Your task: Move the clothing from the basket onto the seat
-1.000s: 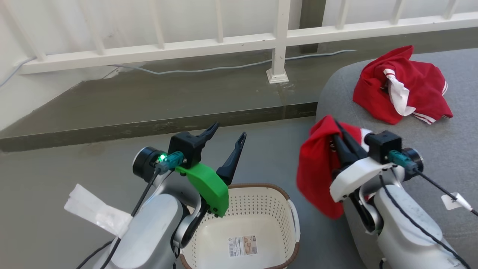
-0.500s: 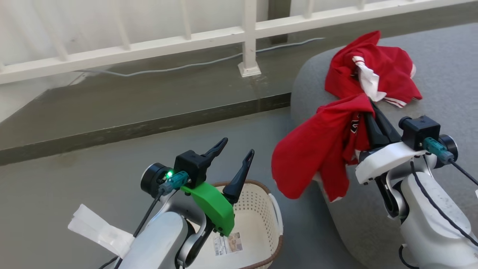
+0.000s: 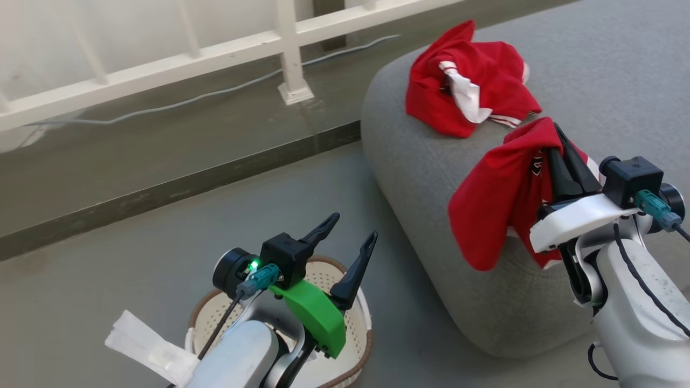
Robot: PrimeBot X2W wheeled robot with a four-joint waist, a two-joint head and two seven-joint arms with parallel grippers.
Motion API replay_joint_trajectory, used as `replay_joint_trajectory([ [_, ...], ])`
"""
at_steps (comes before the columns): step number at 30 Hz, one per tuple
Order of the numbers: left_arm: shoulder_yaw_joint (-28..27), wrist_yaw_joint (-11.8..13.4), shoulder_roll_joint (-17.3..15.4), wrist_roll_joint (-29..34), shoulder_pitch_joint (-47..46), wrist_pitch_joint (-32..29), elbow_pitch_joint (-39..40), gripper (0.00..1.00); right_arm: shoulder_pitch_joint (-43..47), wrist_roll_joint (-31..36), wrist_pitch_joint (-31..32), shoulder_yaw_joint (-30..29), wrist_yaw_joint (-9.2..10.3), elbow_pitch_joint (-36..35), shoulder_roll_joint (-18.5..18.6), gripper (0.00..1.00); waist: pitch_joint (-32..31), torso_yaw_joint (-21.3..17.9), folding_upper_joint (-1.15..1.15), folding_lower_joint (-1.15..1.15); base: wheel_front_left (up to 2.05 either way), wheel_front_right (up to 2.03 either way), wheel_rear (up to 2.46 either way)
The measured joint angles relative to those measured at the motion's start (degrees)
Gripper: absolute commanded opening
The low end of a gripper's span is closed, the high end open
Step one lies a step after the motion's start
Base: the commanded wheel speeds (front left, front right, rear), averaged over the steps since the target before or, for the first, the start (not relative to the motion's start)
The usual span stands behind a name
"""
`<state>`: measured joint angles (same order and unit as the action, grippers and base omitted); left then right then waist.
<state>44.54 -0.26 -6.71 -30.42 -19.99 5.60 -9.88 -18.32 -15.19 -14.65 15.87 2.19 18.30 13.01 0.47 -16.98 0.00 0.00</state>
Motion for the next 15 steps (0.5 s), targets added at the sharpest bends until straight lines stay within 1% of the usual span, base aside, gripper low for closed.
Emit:
replay_joint_trajectory([
  [8,0.7,0.0,0.0,0.4,0.0,0.0,1.2,1.0,0.1,0.0,0.0,-1.5,0.19,-1.5,0.1,0.0,1.6,-4.4,0.0,0.0,0.0,0.0,0.0],
  [15,2.1,-0.3,0.1,1.0,0.0,-0.6,2.1,1.0,0.1,-1.6,0.0,-4.4,0.52,-2.2,0.2,0.0,4.4,-5.4,0.0,0.0,0.0,0.0,0.0],
])
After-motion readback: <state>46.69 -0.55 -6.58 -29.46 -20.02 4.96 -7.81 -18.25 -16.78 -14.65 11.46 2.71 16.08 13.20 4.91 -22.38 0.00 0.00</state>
